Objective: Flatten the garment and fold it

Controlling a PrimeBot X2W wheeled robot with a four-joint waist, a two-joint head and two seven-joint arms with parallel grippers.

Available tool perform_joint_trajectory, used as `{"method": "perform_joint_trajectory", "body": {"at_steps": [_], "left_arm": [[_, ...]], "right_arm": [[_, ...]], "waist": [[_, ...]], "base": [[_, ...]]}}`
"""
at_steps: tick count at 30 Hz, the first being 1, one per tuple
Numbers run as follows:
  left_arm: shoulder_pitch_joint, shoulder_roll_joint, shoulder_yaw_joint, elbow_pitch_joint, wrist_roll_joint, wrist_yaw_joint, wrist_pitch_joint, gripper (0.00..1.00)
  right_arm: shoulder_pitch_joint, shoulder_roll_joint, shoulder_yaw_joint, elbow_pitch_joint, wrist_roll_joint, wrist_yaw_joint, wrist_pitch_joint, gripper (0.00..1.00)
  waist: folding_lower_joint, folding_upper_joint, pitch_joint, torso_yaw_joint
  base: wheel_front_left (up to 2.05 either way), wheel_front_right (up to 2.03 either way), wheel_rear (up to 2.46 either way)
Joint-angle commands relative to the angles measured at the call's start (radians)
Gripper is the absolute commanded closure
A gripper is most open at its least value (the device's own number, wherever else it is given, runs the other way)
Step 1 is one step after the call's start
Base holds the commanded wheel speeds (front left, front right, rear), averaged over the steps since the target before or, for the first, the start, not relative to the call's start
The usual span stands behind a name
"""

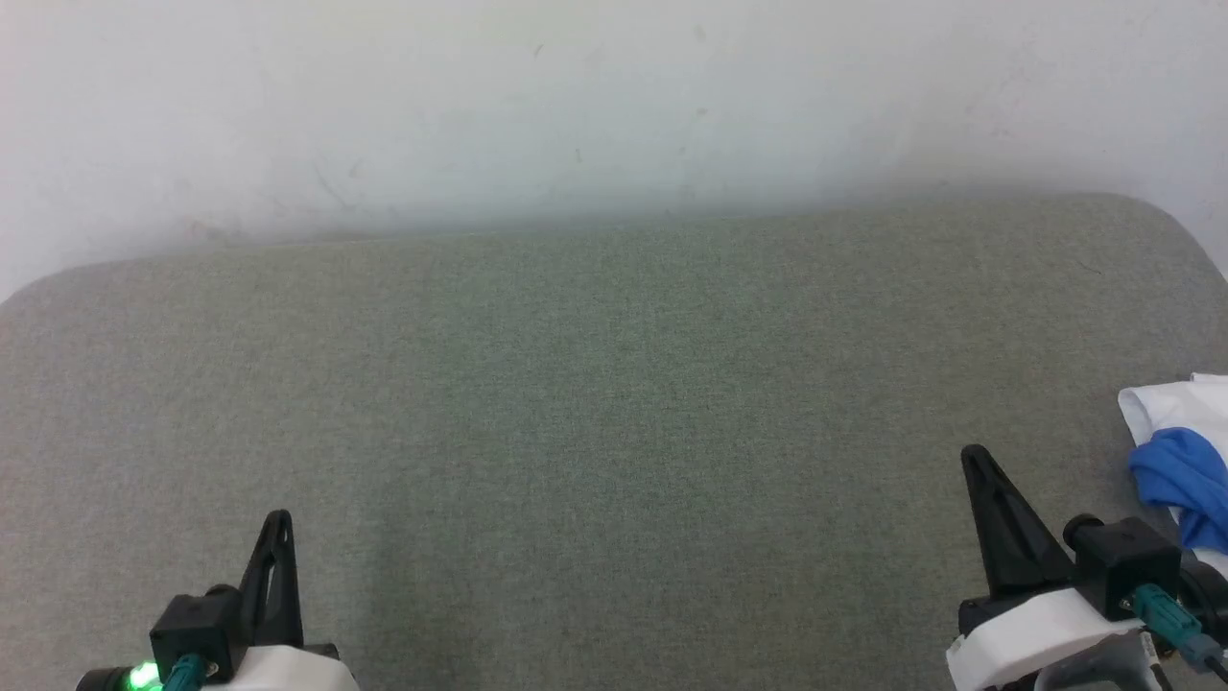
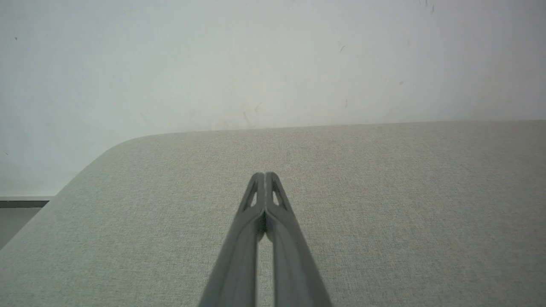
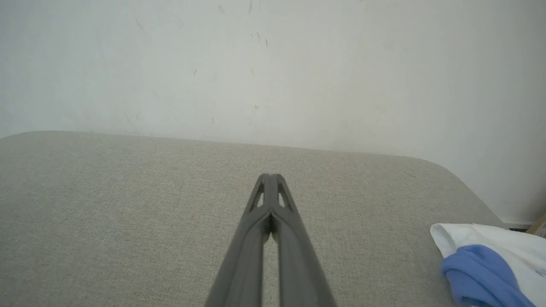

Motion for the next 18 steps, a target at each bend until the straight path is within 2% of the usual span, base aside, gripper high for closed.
{"method": "perform_joint_trajectory", "body": {"at_steps": [1,18], "left_arm": [[-0.014,-0.006,-0.003,-0.007,0.011,-0.006,0.006,1.00],[-0.032,-0.022,-0.012,-0.016,0.027,-0.012,0.036,1.00]], "right_arm": [[-0.017,0.003,-0.001,0.004,-0.005,0.000,0.005,1.00],[-0.031,0.005,-0.001,0.014,-0.014,-0.001,0.017,1.00]], "waist": [[0.0000,-0.0001,-0.001,0.000],[0.0000,-0.0001,-0.006,0.001]], "base": [[0.00,0.00,0.00],[0.00,0.00,0.00]]}}
